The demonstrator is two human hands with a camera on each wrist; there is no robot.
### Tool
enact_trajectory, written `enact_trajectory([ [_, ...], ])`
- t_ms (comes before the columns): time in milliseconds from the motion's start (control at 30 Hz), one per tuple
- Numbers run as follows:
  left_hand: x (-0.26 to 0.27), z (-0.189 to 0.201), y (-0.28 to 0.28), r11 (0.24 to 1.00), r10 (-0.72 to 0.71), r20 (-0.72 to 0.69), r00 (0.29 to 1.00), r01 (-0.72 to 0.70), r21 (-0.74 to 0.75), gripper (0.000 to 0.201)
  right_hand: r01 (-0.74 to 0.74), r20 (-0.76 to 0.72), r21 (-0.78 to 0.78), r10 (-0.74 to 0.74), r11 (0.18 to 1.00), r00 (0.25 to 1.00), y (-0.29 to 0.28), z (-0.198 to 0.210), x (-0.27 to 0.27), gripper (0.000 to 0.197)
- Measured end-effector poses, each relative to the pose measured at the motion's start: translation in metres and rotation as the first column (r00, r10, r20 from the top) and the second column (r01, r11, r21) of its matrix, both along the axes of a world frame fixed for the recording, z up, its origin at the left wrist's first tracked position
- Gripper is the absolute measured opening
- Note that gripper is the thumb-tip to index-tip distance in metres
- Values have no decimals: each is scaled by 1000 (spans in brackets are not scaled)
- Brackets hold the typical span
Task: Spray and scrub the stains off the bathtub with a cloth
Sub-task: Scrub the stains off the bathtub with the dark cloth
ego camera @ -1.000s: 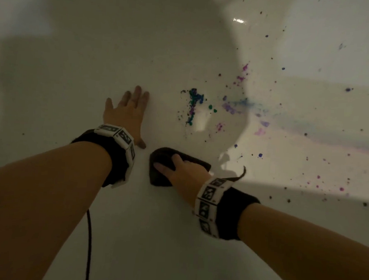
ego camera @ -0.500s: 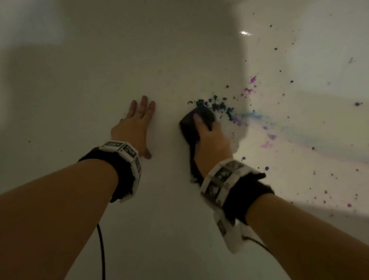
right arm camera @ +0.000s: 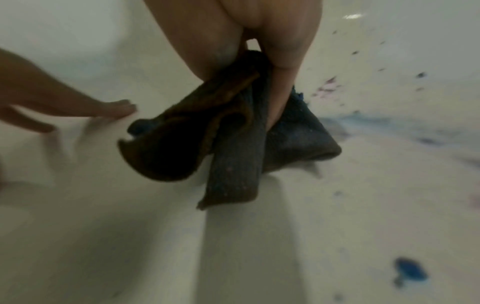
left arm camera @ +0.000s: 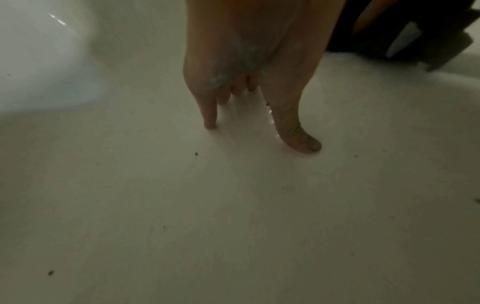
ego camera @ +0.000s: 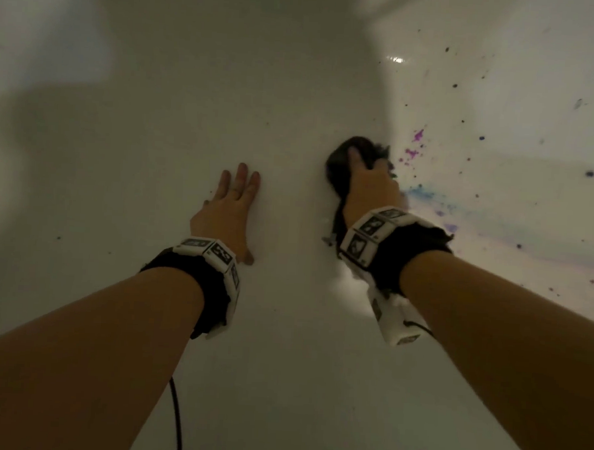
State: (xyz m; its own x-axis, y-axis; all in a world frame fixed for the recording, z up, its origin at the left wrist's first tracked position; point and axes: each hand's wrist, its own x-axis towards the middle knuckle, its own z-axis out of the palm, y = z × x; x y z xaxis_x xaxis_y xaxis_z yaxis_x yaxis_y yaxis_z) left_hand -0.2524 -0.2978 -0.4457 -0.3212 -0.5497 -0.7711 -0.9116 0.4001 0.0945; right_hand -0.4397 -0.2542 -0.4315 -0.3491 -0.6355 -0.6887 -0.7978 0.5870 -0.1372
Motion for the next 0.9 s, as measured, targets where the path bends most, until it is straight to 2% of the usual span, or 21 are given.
enact_trajectory([
  [67, 0, 0, 1, 1000, 16, -1, 1000, -16, 6, 134, 119, 11, -4, -119, 993, 993, -3, 0, -12, 73],
  [133, 0, 0, 2, 1000, 25, -3, 1000, -25, 4, 134, 117, 78, -109, -108, 987, 991, 2, 7, -4, 66],
  [233, -1, 3, 3, 999, 50, -9, 999, -50, -5, 132, -83, 206, -282, 144, 956, 968, 10, 19, 38, 58],
  [267, -2, 3, 3, 997, 78, -5, 997, -78, 0, 131, -158, 239, -277, 227, 948, 944, 9, 19, 52, 58],
  [333, -2, 1, 3, 995, 98, -9, 995, -98, 2, 129, -251, 281, -159, 288, 955, 916, 0, 9, 69, 60],
  [400, 0, -1, 2, 998, 65, -25, 998, -66, -11, 130, -267, 252, -104, 285, 958, 925, -11, 0, 70, 62],
  [500, 2, -2, 2, 999, 39, -26, 999, -40, -17, 133, -258, 123, -135, 275, 957, 954, -19, -6, 57, 58],
  [633, 2, 0, 2, 1000, 19, -26, 999, -19, 0, 132, -41, -3, -178, 41, 983, 999, -28, -8, 3, 55],
  [733, 1, 2, 2, 1000, 25, -18, 1000, -24, 7, 132, 110, -52, -90, -115, 990, 992, -26, -6, -44, 64],
  [833, -2, 5, 3, 998, 52, -15, 999, -52, 18, 132, 85, -77, -61, -89, 995, 993, -22, 6, -62, 69],
  [900, -2, 6, 3, 998, 60, -12, 998, -60, 18, 131, 16, -88, -154, -30, 988, 996, -30, 17, -54, 70],
])
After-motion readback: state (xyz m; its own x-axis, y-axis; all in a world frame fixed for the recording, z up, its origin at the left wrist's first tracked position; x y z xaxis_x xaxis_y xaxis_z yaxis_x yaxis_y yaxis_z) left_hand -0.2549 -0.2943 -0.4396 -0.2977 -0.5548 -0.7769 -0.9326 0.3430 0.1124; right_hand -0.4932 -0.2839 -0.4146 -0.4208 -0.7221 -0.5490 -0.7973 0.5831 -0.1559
